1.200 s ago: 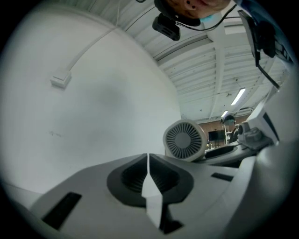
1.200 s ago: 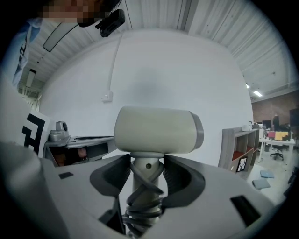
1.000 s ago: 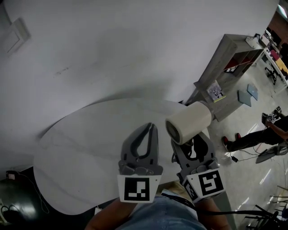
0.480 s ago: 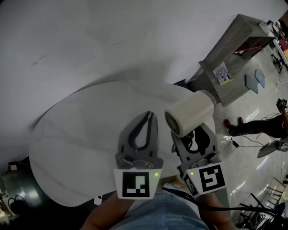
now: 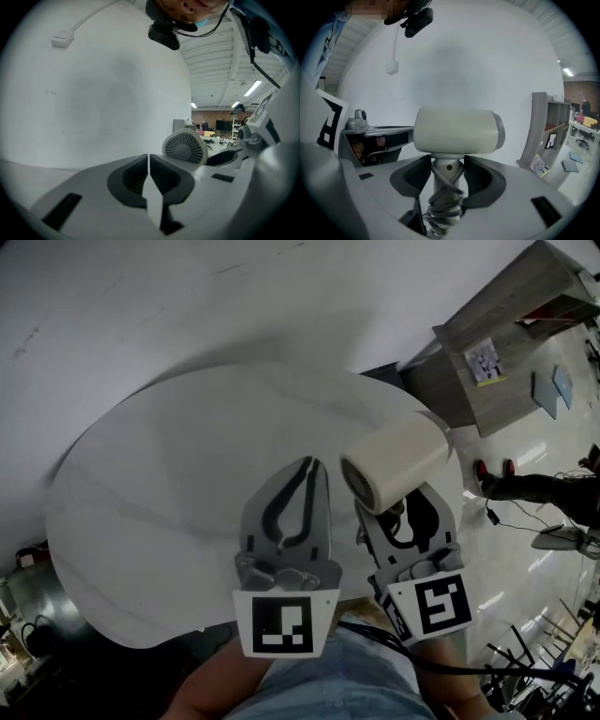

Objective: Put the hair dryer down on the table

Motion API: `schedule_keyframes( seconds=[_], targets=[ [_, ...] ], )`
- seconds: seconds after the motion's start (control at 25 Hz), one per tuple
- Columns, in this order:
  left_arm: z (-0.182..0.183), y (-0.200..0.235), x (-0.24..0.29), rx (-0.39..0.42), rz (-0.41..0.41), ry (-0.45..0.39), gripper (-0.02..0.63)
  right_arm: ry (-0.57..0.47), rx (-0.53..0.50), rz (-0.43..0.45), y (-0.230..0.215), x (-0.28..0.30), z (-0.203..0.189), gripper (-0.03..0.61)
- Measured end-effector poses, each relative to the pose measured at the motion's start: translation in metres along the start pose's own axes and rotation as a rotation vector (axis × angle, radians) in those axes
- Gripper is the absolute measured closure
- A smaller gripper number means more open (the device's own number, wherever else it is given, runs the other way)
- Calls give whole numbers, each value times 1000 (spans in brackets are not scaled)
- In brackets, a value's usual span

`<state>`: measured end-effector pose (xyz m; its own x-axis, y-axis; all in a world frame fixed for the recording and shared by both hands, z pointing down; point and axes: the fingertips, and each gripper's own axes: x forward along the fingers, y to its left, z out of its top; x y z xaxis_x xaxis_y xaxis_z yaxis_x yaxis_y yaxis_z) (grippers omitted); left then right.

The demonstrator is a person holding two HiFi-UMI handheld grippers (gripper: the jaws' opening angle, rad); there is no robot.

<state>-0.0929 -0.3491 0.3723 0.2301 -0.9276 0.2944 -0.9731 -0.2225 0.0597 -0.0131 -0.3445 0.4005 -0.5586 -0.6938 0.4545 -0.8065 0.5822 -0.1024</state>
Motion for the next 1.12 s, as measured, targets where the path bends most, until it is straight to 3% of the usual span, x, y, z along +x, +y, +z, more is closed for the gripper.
schedule_keyframes(
  seconds=[0.52, 1.12],
  targets=[
    [-32, 19, 23, -31, 36, 75, 597, 100, 24, 55, 1, 39, -30, 353],
    [-49, 39, 38, -73, 69, 119, 597, 247, 15, 53, -1, 70, -50, 353]
  ],
)
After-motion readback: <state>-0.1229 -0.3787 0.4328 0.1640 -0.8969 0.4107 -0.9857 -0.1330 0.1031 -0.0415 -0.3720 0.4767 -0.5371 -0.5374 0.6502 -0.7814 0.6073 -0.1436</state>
